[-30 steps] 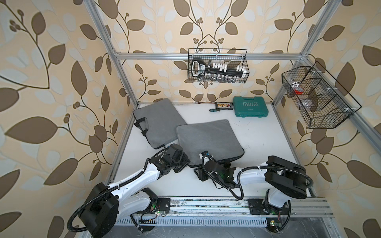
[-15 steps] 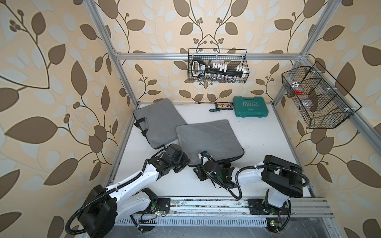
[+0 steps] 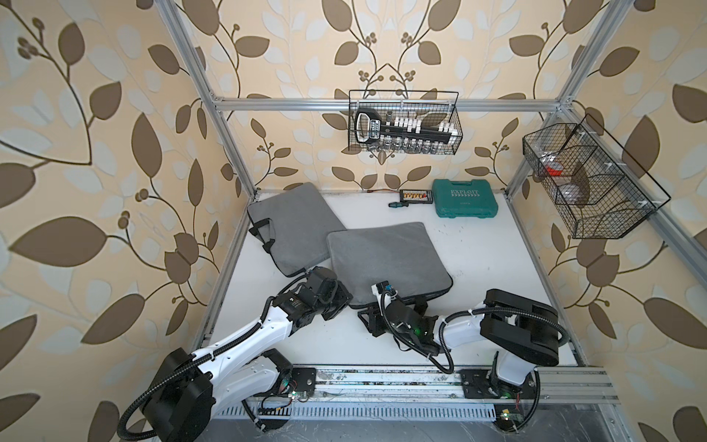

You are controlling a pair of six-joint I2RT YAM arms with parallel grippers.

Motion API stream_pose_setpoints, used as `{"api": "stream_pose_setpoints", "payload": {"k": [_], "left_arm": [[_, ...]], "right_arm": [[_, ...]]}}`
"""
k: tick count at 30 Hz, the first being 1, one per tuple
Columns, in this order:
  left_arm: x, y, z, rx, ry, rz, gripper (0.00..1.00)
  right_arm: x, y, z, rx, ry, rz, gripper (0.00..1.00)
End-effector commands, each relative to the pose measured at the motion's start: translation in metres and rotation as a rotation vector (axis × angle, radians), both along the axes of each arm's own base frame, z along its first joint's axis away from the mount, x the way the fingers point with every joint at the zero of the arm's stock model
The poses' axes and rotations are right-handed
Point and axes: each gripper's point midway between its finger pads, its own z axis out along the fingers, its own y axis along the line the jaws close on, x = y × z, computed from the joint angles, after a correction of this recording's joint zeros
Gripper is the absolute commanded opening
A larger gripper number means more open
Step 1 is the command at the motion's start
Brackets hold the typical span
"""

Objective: Put the mouse into the laptop bag
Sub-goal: Zip the zipper on the zippered laptop bag.

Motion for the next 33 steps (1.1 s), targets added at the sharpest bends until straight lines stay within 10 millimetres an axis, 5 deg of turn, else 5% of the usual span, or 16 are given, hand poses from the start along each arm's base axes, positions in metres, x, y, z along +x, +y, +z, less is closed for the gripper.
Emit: {"api": "stream_pose_setpoints", "payload": {"k": [1, 15, 20, 24, 26, 29, 33], "left_arm": [[0.013, -0.002, 0.024, -0.04, -0.077, 0.022, 0.0], [0.012, -0.002, 0.02, -0.04, -0.069, 0.024, 0.0], [0.012, -0.002, 0.021, -0.043, -0.072, 0.024, 0.0], [0.011, -0.001, 0.022, -0.043, -0.076, 0.028, 0.0], [0.011, 0.001, 0.021, -0.036, -0.078, 0.032, 0.0], [0.012, 0.008, 0.02, -0.009, -0.085, 0.051, 0.0], [0.015, 0.023, 0.018, -0.012, -0.081, 0.086, 0.0]], "right_arm": [[0.004, 0.006, 0.016, 0.097, -0.066, 0.016, 0.45], [0.01, 0.007, 0.024, 0.146, -0.102, 0.002, 0.41], [0.014, 0.0, 0.016, 0.127, -0.072, -0.03, 0.25], [0.016, -0.006, 0.01, 0.114, -0.056, -0.054, 0.02], [0.017, -0.012, 0.006, 0.097, -0.041, -0.073, 0.0], [0.017, -0.034, -0.004, 0.056, 0.004, -0.155, 0.0], [0.022, -0.099, -0.035, -0.097, 0.151, -0.383, 0.0]]}}
